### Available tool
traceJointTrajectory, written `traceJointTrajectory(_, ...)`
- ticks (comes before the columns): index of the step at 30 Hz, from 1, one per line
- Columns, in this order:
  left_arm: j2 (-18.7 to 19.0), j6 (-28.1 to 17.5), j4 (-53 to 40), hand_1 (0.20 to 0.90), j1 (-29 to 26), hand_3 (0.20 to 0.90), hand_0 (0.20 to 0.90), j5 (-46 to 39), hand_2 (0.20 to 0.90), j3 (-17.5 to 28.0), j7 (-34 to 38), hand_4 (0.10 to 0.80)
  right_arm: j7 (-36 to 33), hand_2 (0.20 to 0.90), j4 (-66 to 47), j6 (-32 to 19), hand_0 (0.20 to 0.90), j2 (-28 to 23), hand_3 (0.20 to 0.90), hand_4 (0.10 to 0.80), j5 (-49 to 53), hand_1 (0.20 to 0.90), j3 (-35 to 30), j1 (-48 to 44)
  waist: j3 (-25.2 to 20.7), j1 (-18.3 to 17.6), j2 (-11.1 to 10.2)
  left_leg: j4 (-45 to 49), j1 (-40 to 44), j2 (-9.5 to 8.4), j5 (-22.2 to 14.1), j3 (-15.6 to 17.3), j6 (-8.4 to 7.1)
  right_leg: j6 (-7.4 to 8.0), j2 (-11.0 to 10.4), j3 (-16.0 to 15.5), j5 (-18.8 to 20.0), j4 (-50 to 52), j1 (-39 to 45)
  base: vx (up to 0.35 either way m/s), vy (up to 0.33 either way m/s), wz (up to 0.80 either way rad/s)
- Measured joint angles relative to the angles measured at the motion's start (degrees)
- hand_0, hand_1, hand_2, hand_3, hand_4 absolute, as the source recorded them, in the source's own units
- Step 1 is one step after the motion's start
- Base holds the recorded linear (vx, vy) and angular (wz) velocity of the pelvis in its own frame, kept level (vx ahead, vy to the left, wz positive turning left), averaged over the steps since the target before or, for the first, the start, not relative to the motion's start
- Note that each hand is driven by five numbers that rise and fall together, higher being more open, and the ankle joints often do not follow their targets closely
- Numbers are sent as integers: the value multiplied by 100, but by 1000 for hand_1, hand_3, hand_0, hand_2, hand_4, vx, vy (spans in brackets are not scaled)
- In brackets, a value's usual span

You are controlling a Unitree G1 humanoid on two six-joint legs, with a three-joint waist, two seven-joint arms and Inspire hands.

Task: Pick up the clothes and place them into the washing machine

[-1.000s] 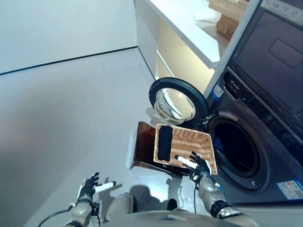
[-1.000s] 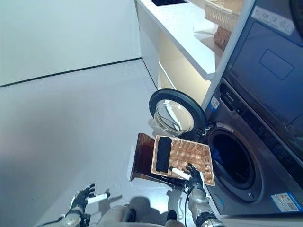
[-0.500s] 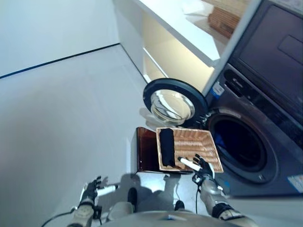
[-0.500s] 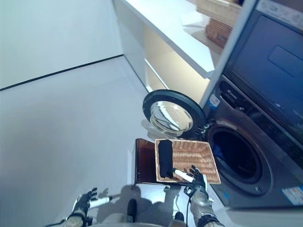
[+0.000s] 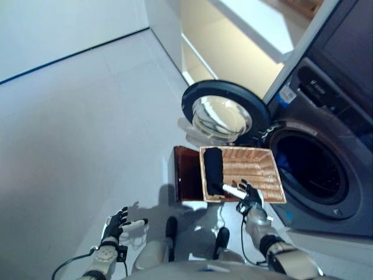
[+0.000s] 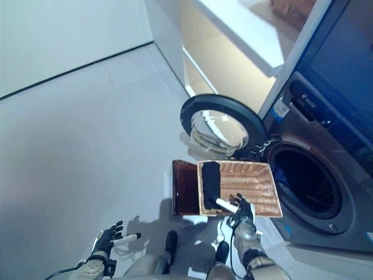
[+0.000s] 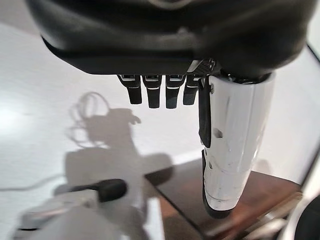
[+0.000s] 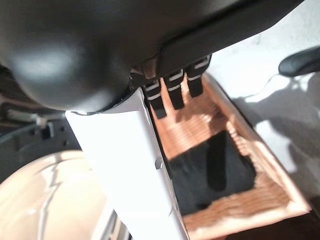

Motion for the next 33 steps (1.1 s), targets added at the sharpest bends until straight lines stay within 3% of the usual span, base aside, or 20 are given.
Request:
traceJointTrajectory(4, 5, -18, -10, 900, -214, 900, 900, -102, 900, 2, 68, 800, -75, 900, 82, -22, 900, -237, 900, 800, 46, 900, -5, -500, 268, 119, 137, 171, -362, -3, 15, -28, -2, -25, -6, -49, -7, 168, -322, -70, 1, 8)
traceJointTrajectory(15, 14, -320, -745, 900, -668, 900, 900, -821, 900, 41, 287, 800, -542, 900, 560, -36, 900, -591, 900, 800, 263, 900, -18, -1854, 1033, 278, 190, 370, -1451, -10, 183, -217, -29, -105, -88, -210, -105, 711, -1437, -13, 11, 10)
traceJointTrajectory(19, -9, -387, -1019, 900, -739, 900, 900, -917, 900, 34, 315, 800, -621, 900, 758, -41, 900, -697, 900, 800, 268, 900, 1, -2187, 1159, 473, 228, 363, -1664, -30, 232, -252, -27, -93, -116, -255, -168, 809, -1643, 68, 5, 12)
traceJointTrajectory(29, -2, -438, -1040, 900, -803, 900, 900, -935, 900, -11, 351, 800, -984, 900, 1022, -41, 900, -771, 900, 800, 277, 900, -17, -2470, 1218, 580, 280, 352, -1790, -98, 250, -369, -33, -30, -182, -380, -306, 894, -1671, 57, 11, 14)
traceJointTrajectory(30, -1, -447, -1048, 900, -806, 900, 900, -935, 900, -11, 351, 800, -989, 851, 1072, -42, 851, -778, 851, 765, 275, 851, -17, -2529, 1218, 569, 280, 354, -1823, -93, 249, -370, -34, -30, -176, -378, -306, 898, -1704, 0, 0, 0)
traceJointTrajectory(31, -3, -454, -1049, 900, -808, 900, 900, -935, 900, -16, 351, 800, -1002, 549, 1128, -47, 549, -788, 549, 549, 274, 549, -13, -2580, 1217, 571, 278, 354, -1862, -90, 253, -369, -36, -33, -175, -372, -308, 919, -1752, 0, 0, 0)
traceJointTrajectory(32, -3, -455, -1048, 900, -808, 900, 900, -935, 900, -18, 351, 800, -1050, 431, 1138, -48, 431, -812, 431, 465, 272, 431, -13, -2620, 1216, 563, 279, 355, -1908, -88, 267, -370, -47, -37, -176, -372, -310, 937, -1801, 0, 0, 0)
traceJointTrajectory(33, -4, -455, -1049, 900, -809, 900, 900, -935, 900, -20, 351, 800, -1091, 431, 1139, -48, 431, -837, 431, 465, 272, 431, -14, -2629, 1217, 569, 279, 354, -1935, -86, 277, -374, -41, -37, -174, -373, -309, 939, -1832, 0, 0, 0)
